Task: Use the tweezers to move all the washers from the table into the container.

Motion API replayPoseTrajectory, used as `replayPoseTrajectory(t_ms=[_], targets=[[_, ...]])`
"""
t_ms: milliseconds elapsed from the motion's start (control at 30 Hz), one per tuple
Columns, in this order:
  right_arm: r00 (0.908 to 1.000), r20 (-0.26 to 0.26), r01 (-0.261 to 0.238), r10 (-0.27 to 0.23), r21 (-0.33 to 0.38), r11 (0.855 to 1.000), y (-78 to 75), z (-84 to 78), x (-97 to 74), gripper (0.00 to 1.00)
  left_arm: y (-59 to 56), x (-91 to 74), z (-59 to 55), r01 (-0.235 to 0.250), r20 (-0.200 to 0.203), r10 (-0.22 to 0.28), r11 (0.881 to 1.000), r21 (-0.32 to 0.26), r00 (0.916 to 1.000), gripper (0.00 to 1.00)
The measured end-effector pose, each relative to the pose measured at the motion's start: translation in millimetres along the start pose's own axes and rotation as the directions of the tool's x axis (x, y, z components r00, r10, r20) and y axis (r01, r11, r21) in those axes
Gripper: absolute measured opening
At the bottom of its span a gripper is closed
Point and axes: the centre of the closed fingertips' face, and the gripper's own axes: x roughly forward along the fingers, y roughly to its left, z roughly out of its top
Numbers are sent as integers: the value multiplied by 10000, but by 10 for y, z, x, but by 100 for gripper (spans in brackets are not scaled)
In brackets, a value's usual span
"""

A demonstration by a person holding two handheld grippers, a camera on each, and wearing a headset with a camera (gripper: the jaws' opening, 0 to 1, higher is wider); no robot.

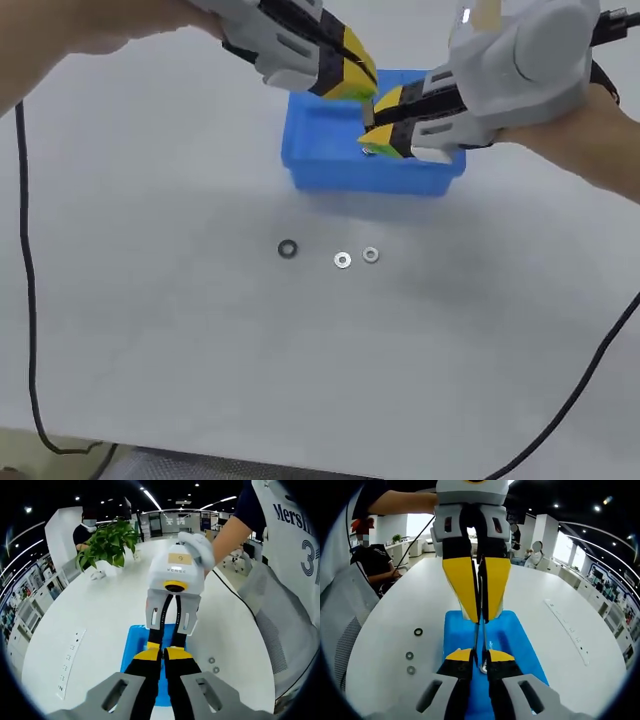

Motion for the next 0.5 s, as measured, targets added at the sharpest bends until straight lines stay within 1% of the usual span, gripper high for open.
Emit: replayPoseTrajectory(t_ms=[67,167,200,333,433,500], targets=[[10000,64,-30,31,-110,9999,29,46,-38,11,-47,-49,60,28,47,-28,10000,81,10000,6],[9996,235,-177,185,-362,9992,137,158,-141,11,-126,-120,151,58,97,-59,9998,183,9999,6],[9995,256,-199,209,-381,9991,150,170,-154,11,-178,-154,192,93,125,-97,9996,254,9999,6],[9980,515,-344,362,-356,9988,286,287,-297,11,-342,-261,308,157,237,-166,9992,361,9996,6],[9963,650,-531,559,-437,9976,417,362,-364,10,-488,-329,389,160,293,-173,9989,430,9994,6],[9956,689,-594,631,-536,9968,522,411,-401,10,-582,-355,423,129,294,-144,9987,501,9995,6]])
